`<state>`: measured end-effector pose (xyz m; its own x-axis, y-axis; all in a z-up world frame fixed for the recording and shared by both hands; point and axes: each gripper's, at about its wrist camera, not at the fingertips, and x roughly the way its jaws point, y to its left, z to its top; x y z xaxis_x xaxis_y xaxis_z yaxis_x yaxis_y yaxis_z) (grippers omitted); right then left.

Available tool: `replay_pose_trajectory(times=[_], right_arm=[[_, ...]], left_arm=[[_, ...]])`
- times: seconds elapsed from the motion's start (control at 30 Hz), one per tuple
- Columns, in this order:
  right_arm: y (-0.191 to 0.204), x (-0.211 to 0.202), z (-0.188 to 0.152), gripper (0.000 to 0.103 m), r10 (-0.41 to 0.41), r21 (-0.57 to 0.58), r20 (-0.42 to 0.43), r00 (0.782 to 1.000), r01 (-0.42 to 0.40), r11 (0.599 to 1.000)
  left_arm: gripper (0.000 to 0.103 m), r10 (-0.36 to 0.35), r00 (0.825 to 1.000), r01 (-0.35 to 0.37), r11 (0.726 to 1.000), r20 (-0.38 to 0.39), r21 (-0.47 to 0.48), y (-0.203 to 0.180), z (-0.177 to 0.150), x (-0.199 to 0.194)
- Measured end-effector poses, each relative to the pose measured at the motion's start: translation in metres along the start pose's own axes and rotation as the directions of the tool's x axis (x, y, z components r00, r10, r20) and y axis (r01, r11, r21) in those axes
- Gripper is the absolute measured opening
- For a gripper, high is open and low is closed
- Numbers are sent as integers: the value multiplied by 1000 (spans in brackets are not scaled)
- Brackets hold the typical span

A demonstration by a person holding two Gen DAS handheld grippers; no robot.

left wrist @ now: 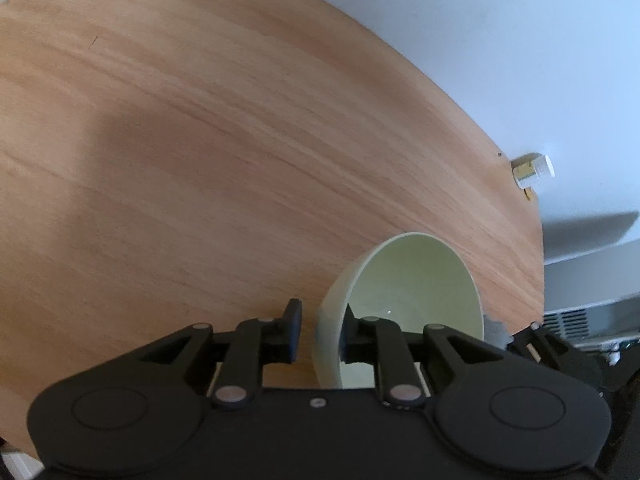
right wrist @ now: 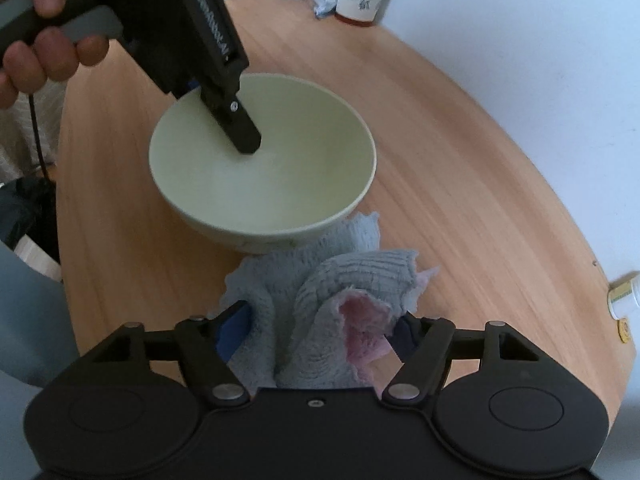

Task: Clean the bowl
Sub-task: 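Rub the cloth against the bowl with the right tool while the left tool holds the bowl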

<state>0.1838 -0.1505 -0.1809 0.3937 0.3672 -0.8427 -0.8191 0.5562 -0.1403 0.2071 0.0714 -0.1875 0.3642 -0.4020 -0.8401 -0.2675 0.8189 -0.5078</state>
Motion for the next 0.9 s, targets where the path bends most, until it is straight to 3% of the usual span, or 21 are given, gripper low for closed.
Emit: replay_pose_trajectory(times=[0.07, 0.17, 0.3, 0.4, 0.47, 0.57, 0.73, 0.8, 0.9], right_arm=[[-1, 1, 4, 63, 19, -2, -12, 1000, -20, 1000], [-11, 2, 5, 43, 67, 72, -29, 997, -64, 995], [-16, 1, 4, 30, 75, 113, -32, 997, -71, 991], [-21, -1, 2, 27, 82, 156, -25, 996, -77, 985], [-27, -5, -1, 26, 87, 212, -16, 996, -82, 974], [-35, -12, -5, 26, 94, 296, 8, 995, -93, 951], [-50, -29, -15, 26, 108, 433, 80, 991, -132, 892], [-57, -31, -19, 26, 113, 487, 99, 989, -147, 861], [-67, -28, -27, 26, 110, 537, 114, 987, -155, 829]], left_arm=[[17, 7, 1000, -7, 1000, 1, -2, -1, -1, -1], [42, 30, 1000, -30, 999, 6, 23, -6, -2, -2], [47, 56, 998, -57, 997, 12, 60, -12, -4, -3], [51, 137, 990, -140, 986, 33, 90, -18, -7, -4], [52, 137, 990, -141, 984, 38, 111, -21, -9, -3], [62, 137, 990, -139, 983, 27, 122, -25, -12, 1], [60, 155, 987, -158, 975, 29, 158, -30, -16, 8], [36, 153, 988, -156, 975, 30, 158, -28, -17, 7], [36, 154, 988, -155, 971, 19, 185, -30, -15, 9]])
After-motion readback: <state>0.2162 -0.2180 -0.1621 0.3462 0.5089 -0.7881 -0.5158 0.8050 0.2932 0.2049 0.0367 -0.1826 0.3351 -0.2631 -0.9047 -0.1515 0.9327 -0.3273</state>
